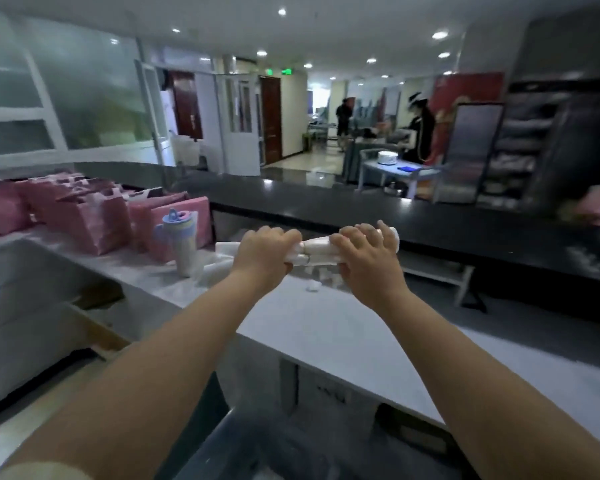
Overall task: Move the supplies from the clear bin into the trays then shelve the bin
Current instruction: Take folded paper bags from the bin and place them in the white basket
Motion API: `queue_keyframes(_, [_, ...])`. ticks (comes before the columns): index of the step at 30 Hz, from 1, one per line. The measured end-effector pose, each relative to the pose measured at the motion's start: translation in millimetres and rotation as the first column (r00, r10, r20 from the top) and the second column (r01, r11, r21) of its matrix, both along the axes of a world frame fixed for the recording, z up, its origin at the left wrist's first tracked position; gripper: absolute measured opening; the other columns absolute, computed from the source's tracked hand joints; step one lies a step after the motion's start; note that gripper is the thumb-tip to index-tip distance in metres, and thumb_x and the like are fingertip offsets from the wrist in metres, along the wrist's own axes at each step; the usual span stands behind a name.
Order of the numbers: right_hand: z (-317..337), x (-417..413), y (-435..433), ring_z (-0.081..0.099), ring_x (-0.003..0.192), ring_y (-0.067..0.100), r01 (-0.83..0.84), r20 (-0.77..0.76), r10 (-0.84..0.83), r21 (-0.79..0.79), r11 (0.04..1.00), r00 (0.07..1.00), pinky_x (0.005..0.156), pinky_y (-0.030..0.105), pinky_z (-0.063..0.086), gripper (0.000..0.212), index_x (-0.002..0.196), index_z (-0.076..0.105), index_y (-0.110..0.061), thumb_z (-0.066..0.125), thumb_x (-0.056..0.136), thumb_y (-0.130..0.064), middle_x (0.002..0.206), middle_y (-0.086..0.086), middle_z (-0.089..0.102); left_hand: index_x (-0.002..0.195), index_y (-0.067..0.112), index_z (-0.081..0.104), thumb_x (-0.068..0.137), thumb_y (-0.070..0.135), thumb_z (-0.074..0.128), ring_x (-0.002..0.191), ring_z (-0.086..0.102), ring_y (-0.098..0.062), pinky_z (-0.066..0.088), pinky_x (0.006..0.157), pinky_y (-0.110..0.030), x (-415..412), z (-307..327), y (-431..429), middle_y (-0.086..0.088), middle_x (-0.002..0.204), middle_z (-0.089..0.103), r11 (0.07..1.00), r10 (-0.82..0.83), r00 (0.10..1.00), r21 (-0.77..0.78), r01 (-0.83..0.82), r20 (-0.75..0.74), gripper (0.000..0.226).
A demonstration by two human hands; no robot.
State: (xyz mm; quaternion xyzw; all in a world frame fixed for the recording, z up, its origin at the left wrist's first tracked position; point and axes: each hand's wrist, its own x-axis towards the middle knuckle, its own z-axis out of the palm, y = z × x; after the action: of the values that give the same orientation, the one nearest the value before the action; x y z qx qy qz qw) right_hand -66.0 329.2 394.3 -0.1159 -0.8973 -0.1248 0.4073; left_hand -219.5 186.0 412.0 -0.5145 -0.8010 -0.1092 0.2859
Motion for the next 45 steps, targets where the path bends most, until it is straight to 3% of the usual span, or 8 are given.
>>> queue_keyframes(7, [-6, 206, 76, 0.058, 0.092, 0.038, 0.283, 0.035, -0.283, 0.000, 0.959, 0.958, 0.088, 0.050, 0.045, 0.049, 0.109, 0.062, -0.006, 0.077, 0.063, -0.005, 0.104, 0.013, 0.063, 0.113, 0.026, 0.051, 0.077, 0.026, 0.068, 0.090, 0.051, -0.024, 0.028, 0.069, -0.032, 171, -10, 129, 0.001, 0.096, 0.058, 0.955, -0.291, 0.956, -0.050, 0.293, 0.045, 0.040])
queue_keyframes(19, [-49, 545, 168, 0.058, 0.088, 0.035, 0.638, 0.163, -0.623, -0.066, 0.767, 0.765, 0.080, 0.046, 0.047, 0.043, 0.106, 0.064, -0.011, 0.075, 0.065, -0.006, 0.098, 0.010, 0.064, 0.115, 0.026, 0.047, 0.082, 0.028, 0.064, 0.093, 0.049, -0.024, 0.028, 0.069, -0.034, 491, -66, 296, 0.001, 0.100, 0.054, 0.790, -0.602, 0.796, -0.100, 0.605, 0.066, 0.037])
queue_keyframes(27, [-65, 664, 231, 0.053, 0.115, 0.037, 0.711, 0.108, -0.703, -0.094, 0.697, 0.703, 0.103, 0.054, 0.036, 0.043, 0.118, 0.064, -0.013, 0.068, 0.076, -0.005, 0.121, 0.013, 0.062, 0.115, 0.026, 0.051, 0.078, 0.027, 0.066, 0.096, 0.053, -0.029, 0.038, 0.071, -0.035, 608, -86, 373, -0.002, 0.101, 0.060, 0.753, -0.626, 0.729, -0.028, 0.657, 0.277, 0.039])
queue_keyframes(31, [-90, 680, 253, 0.053, 0.113, 0.036, 0.700, 0.032, -0.706, -0.161, 0.695, 0.708, 0.099, 0.048, 0.041, 0.042, 0.118, 0.063, -0.012, 0.067, 0.077, -0.003, 0.119, 0.013, 0.062, 0.110, 0.031, 0.050, 0.076, 0.030, 0.067, 0.088, 0.056, -0.028, 0.038, 0.066, -0.033, 630, -96, 410, -0.002, 0.093, 0.059, 0.769, -0.584, 0.719, -0.027, 0.639, 0.376, 0.038])
queue_keyframes(35, [-119, 683, 281, 0.059, 0.094, 0.025, 0.587, -0.002, -0.680, -0.503, 0.634, 0.733, 0.085, 0.039, 0.046, 0.026, 0.108, 0.063, -0.015, 0.066, 0.082, -0.013, 0.099, 0.003, 0.066, 0.103, 0.036, 0.050, 0.075, 0.028, 0.064, 0.073, 0.053, -0.019, 0.036, 0.057, -0.029, 635, -109, 449, 0.006, 0.085, 0.059, 0.777, -0.534, 0.656, 0.004, 0.630, 0.534, 0.033])
queue_keyframes(38, [-127, 675, 318, 0.058, 0.100, 0.016, 0.162, -0.035, -0.655, -0.958, 0.237, 0.755, 0.083, 0.032, 0.047, 0.032, 0.119, 0.054, -0.023, 0.062, 0.089, -0.027, 0.106, -0.006, 0.062, 0.096, 0.041, 0.050, 0.073, 0.029, 0.064, 0.068, 0.056, -0.012, 0.040, 0.052, -0.027, 635, -117, 481, 0.013, 0.075, 0.057, 0.778, -0.487, 0.550, 0.051, 0.626, 0.678, 0.030])
queue_keyframes(41, [-133, 657, 370, 0.060, 0.105, 0.021, -0.332, -0.222, -0.595, -0.940, -0.081, 0.772, 0.090, 0.040, 0.051, 0.034, 0.124, 0.049, -0.024, 0.060, 0.092, -0.024, 0.117, 0.001, 0.060, 0.091, 0.038, 0.052, 0.069, 0.031, 0.066, 0.069, 0.059, -0.006, 0.051, 0.059, -0.031, 635, -122, 519, 0.014, 0.077, 0.062, 0.751, -0.453, 0.374, 0.121, 0.649, 0.809, 0.027])
queue_keyframes(45, [-145, 646, 429, 0.065, 0.102, 0.027, -0.654, -0.478, -0.550, -0.737, -0.172, 0.685, 0.087, 0.042, 0.054, 0.038, 0.124, 0.054, -0.019, 0.061, 0.088, -0.010, 0.119, 0.010, 0.065, 0.092, 0.031, 0.056, 0.067, 0.023, 0.072, 0.081, 0.062, -0.014, 0.053, 0.072, -0.037, 635, -127, 564, 0.007, 0.085, 0.065, 0.714, -0.409, 0.115, 0.239, 0.658, 0.905, 0.030])
